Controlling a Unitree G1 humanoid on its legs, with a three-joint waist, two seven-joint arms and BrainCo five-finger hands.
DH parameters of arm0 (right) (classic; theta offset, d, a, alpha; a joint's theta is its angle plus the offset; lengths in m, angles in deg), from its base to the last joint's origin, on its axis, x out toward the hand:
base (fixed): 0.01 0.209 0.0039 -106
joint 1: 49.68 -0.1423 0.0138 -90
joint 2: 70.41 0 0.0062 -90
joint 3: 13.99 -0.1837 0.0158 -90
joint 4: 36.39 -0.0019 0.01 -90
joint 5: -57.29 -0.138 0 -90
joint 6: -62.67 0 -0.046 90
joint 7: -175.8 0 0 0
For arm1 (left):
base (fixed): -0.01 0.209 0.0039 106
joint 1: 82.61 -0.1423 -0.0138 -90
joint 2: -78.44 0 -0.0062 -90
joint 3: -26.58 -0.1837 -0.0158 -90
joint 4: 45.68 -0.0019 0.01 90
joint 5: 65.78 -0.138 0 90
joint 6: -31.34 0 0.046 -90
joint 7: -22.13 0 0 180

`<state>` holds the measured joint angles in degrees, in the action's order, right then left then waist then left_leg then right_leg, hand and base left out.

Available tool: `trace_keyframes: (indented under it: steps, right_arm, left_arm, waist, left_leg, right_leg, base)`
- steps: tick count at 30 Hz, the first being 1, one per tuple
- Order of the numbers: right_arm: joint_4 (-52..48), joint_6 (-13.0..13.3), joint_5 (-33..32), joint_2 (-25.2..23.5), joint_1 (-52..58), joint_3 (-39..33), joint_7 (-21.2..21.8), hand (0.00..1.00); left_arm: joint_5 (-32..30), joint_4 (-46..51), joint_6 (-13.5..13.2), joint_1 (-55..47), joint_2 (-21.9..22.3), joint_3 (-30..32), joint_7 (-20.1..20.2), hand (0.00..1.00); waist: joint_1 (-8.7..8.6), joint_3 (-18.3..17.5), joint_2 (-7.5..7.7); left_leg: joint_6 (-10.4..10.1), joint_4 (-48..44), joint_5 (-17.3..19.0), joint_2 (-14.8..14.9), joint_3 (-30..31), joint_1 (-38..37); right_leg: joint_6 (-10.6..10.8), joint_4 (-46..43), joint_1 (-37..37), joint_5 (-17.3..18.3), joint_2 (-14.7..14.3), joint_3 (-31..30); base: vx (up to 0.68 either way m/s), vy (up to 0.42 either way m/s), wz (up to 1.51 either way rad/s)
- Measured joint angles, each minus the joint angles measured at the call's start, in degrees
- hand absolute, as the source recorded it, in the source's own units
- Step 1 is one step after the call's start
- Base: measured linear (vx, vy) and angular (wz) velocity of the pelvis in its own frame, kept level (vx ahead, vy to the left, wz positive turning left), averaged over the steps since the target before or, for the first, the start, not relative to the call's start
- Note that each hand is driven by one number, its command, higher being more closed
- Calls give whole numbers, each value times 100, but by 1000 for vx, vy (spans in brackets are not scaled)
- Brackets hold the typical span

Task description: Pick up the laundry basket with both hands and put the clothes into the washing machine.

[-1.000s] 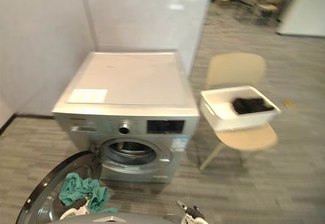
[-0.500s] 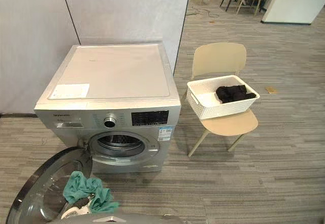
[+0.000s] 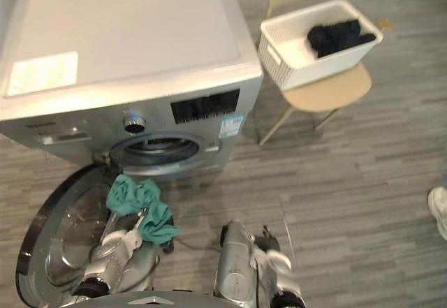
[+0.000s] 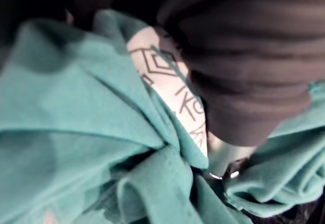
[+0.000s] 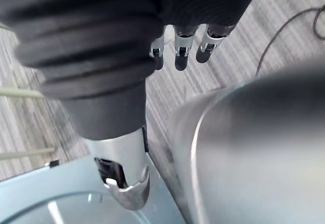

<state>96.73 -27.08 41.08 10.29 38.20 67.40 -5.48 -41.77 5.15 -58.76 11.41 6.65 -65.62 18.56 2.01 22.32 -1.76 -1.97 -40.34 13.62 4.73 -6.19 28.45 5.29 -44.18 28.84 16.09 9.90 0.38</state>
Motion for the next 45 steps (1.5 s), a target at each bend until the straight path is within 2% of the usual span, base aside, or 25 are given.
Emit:
trace_keyframes:
  steps: [2,6,7,13,18,21,25,28,31,35,37,42,45]
  right_arm:
    - [-235,23,-32,50,-87,190,-63,0]
    - [-545,115,-269,88,-109,281,-303,0]
    - [-623,119,-388,110,-199,279,-320,0]
    - [-943,255,-603,171,-592,191,-517,0]
    - [-1107,353,-710,169,-851,129,-536,0]
    - [-1256,372,-870,149,-944,130,-541,0]
    - [-1516,460,-887,39,-949,129,-540,0]
    - [-1569,484,-946,-19,-934,97,-530,0]
    - [-1636,510,-1016,-57,-929,42,-523,0]
    - [-1701,508,-1081,-89,-908,-5,-519,0]
    - [-1745,510,-1145,-132,-881,-58,-513,0]
    - [-1862,514,-1316,-176,-767,-84,-510,0]
    - [-2019,513,-1370,-230,-752,-62,-512,0]
  left_arm:
    - [64,84,2,145,60,-266,-5,100]
    - [77,256,23,632,116,-835,-123,100]
    - [86,256,24,901,115,-933,-142,100]
    - [244,261,22,2044,57,-894,-451,100]
    - [720,639,-9,2731,18,-296,-763,100]
    - [1091,748,-130,3224,-167,216,-1024,100]
    - [1496,939,-305,3720,-606,1059,-1317,100]
    - [1726,971,-355,4020,-998,1308,-1472,100]
    - [1910,1249,-443,4248,-1225,1373,-1555,100]
    - [2096,1512,-529,4721,-1292,1290,-1690,100]
    - [2135,1630,-663,4991,-1296,1164,-1756,100]
    - [2287,1626,-783,5613,-1191,819,-1845,100]
    - [2329,1413,-854,5946,-1014,796,-1850,100]
  waist:
    - [3,131,-35]
    - [-29,286,32]
    - [-17,424,74]
    - [12,823,153]
    - [4,893,190]
    - [-33,908,213]
    - [-139,945,281]
    - [-168,969,351]
    - [-167,971,363]
    - [-168,971,376]
    - [-182,973,379]
    - [-218,973,415]
    - [-302,991,512]
  left_leg:
    - [-3,-76,-2,39,-2,185]
    - [-16,-481,30,98,153,906]
    - [-42,-714,90,129,212,1146]
    - [-87,-1574,261,300,464,2173]
    - [-177,-2071,369,450,572,2817]
    - [-201,-2247,382,528,629,3121]
    - [-237,-2390,381,662,723,3492]
    - [-314,-2477,363,683,817,3688]
    - [-358,-2524,334,676,911,3890]
    - [-378,-2548,304,664,1015,4047]
    - [-381,-2554,298,662,1034,4101]
    - [-397,-2549,289,671,1092,4200]
    - [-409,-2573,280,691,1090,4346]
  right_leg:
    - [-2,-69,199,-4,-18,4]
    - [-86,-522,874,86,-40,63]
    - [-71,-763,1092,147,-38,65]
    - [-246,-1624,2039,398,-131,180]
    - [-343,-2121,2682,537,-256,215]
    - [-345,-2292,2986,558,-346,225]
    - [-374,-2361,3322,539,-467,316]
    - [-409,-2457,3483,526,-519,361]
    - [-421,-2485,3630,520,-524,447]
    - [-434,-2487,3711,511,-525,535]
    - [-443,-2479,3749,506,-533,566]
    - [-432,-2436,3805,509,-542,631]
    - [-436,-2425,3959,474,-601,606]
  base:
    - [-80,-20,-8]
    - [-54,-38,7]
    - [-67,-43,16]
    - [-82,-50,1]
    - [-64,-82,-9]
    - [-62,-75,-12]
    - [-60,-63,-15]
    - [-29,-39,0]
    - [-25,-35,3]
    - [-21,-15,5]
    - [-17,-7,0]
    - [-4,-2,-1]
    - [-18,-3,-10]
